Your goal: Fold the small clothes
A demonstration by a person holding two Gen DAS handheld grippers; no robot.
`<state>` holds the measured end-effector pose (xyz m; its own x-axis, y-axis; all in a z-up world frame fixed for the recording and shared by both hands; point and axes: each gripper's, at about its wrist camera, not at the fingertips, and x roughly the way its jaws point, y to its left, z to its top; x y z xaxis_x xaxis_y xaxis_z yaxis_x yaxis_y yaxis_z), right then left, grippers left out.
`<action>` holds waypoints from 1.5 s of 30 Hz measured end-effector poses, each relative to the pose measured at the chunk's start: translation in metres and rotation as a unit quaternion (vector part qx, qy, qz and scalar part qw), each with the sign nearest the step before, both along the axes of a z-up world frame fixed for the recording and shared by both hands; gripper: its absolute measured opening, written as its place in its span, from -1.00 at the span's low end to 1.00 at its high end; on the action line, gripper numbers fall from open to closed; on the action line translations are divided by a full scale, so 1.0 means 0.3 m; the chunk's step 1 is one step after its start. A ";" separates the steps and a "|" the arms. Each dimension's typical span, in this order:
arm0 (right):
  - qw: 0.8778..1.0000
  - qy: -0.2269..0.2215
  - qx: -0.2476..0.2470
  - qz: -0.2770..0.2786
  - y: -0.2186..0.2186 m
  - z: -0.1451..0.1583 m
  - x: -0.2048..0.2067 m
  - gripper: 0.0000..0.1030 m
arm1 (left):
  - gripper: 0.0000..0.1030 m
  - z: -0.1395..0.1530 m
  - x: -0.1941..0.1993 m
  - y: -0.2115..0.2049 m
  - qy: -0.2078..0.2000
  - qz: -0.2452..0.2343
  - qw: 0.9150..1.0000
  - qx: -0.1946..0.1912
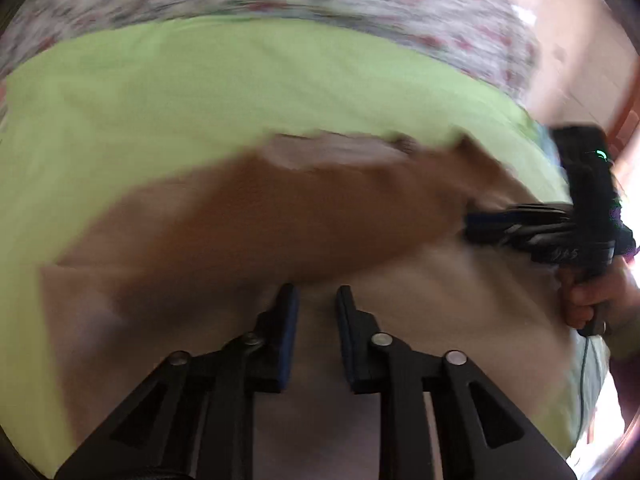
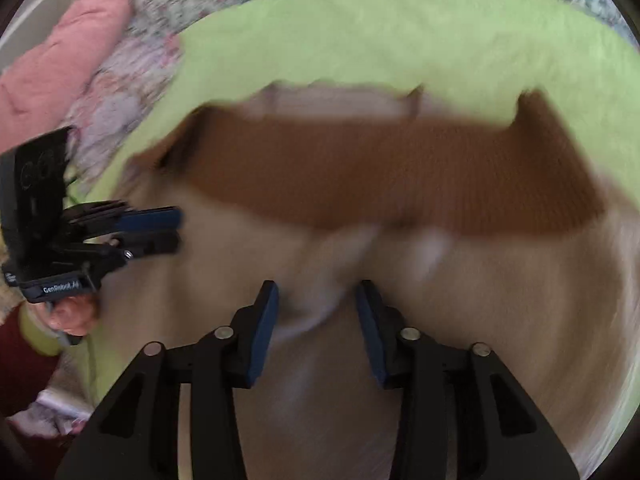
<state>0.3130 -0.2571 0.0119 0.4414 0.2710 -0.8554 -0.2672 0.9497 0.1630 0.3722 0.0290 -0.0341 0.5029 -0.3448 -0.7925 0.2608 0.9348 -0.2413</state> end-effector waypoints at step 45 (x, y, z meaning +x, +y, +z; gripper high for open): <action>0.970 -0.111 0.143 -0.162 -0.120 0.072 -0.571 -0.61 | -0.30 0.174 -0.540 -0.139 -0.026 0.009 0.983 -0.181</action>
